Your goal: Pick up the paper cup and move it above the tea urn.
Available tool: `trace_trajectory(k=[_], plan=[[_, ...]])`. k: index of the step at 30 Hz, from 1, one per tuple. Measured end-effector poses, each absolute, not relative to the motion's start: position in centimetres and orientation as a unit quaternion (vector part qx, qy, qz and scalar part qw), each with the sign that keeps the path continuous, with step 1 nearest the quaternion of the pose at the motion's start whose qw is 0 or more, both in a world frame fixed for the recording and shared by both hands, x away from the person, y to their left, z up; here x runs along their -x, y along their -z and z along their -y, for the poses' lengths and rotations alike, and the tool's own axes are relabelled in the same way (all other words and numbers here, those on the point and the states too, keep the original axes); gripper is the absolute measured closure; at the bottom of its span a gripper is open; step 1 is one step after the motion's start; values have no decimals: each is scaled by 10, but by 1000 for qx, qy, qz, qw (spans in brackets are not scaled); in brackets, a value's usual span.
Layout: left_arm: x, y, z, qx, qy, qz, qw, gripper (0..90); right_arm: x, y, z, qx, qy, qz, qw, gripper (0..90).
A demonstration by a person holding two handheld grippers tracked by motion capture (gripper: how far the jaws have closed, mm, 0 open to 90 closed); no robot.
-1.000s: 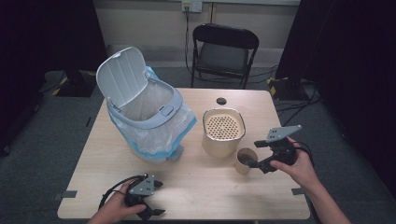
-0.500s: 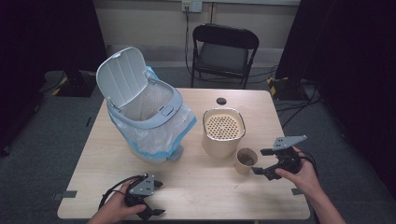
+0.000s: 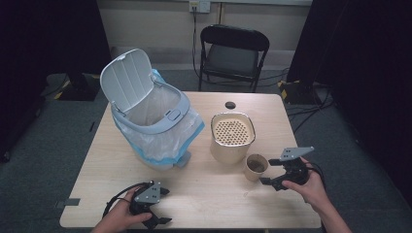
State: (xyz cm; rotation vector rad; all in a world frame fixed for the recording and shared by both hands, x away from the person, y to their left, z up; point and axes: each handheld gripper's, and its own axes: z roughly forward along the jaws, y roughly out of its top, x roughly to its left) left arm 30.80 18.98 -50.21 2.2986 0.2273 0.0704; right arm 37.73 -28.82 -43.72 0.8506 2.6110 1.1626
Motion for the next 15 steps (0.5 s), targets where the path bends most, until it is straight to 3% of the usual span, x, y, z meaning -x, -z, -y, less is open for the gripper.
trace_trajectory(k=[15], plan=[[-308, 502, -190, -910, -28, -90, 404, 89, -391, 456, 284, -289, -410, -862, 74, 158]])
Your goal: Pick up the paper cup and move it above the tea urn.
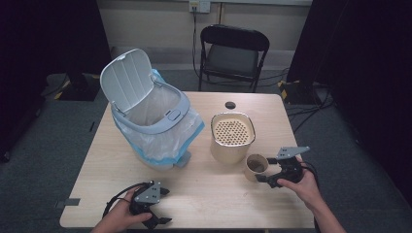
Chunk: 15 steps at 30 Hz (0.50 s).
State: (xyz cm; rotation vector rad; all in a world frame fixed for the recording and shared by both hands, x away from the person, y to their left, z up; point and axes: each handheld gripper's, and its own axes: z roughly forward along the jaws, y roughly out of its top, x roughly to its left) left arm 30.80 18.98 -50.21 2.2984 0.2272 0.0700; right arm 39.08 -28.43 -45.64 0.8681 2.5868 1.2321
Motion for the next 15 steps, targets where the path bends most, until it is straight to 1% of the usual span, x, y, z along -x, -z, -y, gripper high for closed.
trace_trajectory(k=[15], plan=[[-308, 502, -190, -910, -28, -90, 404, 89, -399, 460, 269, -281, -421, -860, 69, 202]])
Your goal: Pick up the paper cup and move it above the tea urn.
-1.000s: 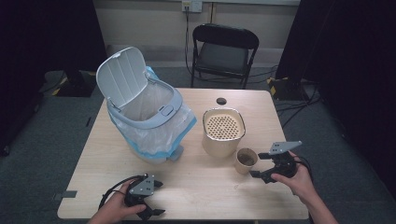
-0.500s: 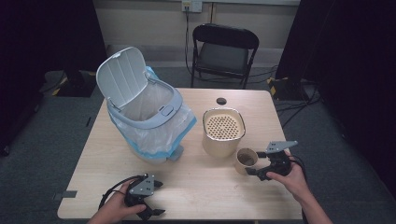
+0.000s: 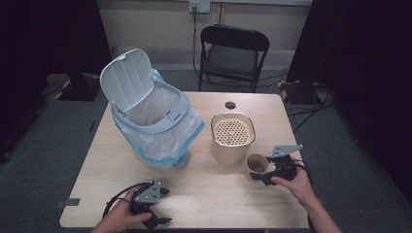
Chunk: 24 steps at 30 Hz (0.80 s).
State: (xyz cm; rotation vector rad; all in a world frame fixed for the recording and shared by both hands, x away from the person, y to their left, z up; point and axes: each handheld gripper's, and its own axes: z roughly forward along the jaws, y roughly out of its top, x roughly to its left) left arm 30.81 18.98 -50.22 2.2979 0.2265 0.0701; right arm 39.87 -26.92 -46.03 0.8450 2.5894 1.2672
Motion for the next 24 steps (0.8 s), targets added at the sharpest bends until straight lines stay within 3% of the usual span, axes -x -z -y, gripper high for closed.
trace_trajectory(k=[24], plan=[[-308, 502, -190, -910, -28, -90, 404, 89, -399, 472, 268, -280, -422, -859, 74, 255]])
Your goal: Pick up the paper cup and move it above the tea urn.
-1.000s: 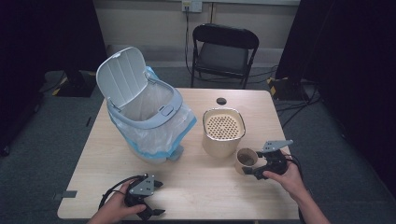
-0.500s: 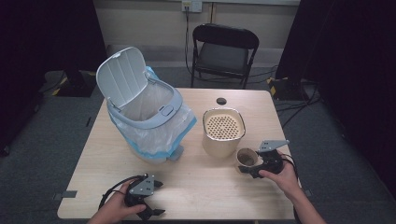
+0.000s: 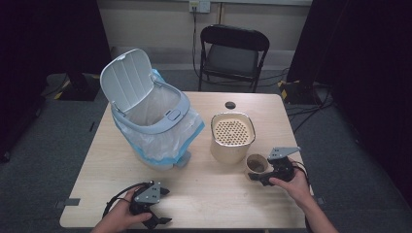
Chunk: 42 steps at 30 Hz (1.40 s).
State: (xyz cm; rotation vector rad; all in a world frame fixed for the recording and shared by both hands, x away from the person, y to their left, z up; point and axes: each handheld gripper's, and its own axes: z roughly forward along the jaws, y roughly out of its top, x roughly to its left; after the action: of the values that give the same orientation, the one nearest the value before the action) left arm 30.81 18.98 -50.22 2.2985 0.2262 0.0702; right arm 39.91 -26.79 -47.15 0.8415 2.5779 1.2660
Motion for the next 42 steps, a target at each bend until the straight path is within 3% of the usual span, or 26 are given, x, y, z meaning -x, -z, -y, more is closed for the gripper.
trace_trajectory(k=[14, 42], plan=[[-308, 502, -190, -910, -28, -90, 403, 89, -403, 460, 274, -279, -398, -869, 93, 275], [-308, 502, -190, -911, -27, -89, 402, 89, -458, 411, 288, -310, -381, -858, 149, 282]])
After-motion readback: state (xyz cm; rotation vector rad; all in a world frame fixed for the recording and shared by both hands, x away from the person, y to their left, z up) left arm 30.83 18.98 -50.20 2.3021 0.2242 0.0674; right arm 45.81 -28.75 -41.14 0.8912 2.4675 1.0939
